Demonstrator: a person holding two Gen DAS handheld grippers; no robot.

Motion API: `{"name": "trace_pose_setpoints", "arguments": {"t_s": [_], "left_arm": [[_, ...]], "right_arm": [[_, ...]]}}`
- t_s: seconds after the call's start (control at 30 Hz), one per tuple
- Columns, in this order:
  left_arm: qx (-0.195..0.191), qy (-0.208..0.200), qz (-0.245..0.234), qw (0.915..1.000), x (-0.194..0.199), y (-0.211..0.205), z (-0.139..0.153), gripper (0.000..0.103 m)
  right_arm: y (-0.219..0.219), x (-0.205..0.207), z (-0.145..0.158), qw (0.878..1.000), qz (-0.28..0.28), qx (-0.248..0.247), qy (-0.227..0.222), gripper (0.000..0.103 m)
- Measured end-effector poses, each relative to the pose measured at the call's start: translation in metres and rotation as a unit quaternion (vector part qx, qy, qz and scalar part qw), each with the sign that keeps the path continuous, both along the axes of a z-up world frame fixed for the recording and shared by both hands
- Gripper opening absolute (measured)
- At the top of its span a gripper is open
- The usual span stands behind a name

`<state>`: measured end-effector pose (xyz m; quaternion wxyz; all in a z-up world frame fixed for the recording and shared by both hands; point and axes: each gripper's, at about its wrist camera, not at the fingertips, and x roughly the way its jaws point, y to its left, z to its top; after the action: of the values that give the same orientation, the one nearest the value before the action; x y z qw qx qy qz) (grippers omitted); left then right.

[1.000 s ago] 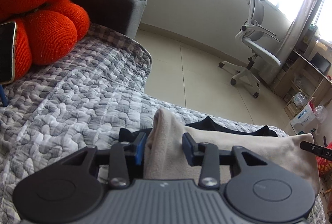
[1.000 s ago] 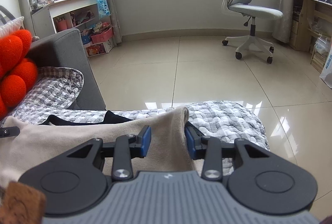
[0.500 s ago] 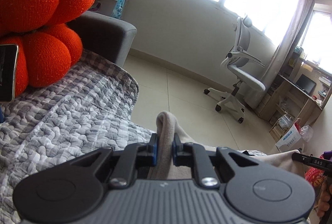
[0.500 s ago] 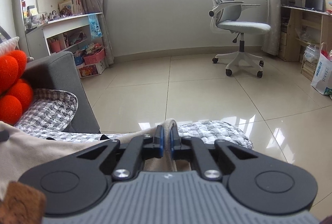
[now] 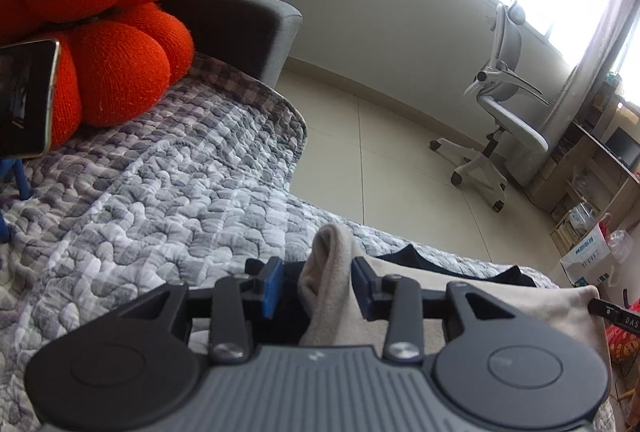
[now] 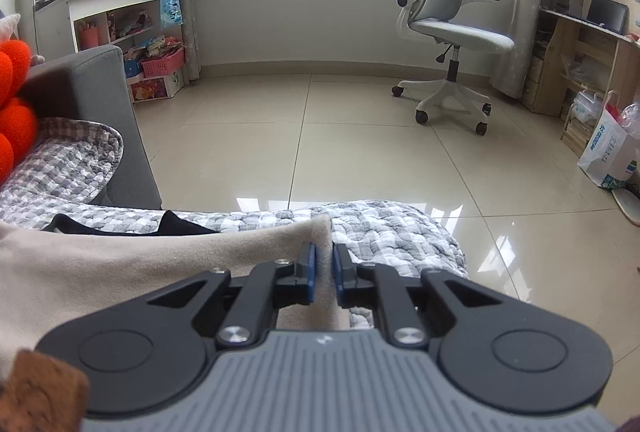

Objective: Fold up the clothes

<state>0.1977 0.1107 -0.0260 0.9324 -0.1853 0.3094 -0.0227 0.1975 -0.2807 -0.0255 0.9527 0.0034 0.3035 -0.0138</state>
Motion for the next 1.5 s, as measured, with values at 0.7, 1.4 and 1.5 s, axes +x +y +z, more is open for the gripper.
{"name": "trace_pose_setpoints", "arguments": {"t_s": [0.7, 1.4, 1.5], "left_arm": [[0.131, -0.006, -0.071, 0.9889, -0.022, -0.088, 0.004, 0.061], [0.15, -0.008, -0.09, 0.9846, -0.022, -0.101, -0.002, 0.062], [0.166, 0.012, -0.082, 0.9826, -0.017, -0.101, -0.011, 0.063]], "right_arm": [[0.011, -0.016, 0.018, 0.998, 0.041, 0.052, -0.016, 0.017], [0.03, -0.006, -0.013, 0.996, 0.063, -0.007, 0.061, 0.026], [0.035, -0.007, -0.013, 0.995, 0.075, -0.012, 0.06, 0.025]]}}
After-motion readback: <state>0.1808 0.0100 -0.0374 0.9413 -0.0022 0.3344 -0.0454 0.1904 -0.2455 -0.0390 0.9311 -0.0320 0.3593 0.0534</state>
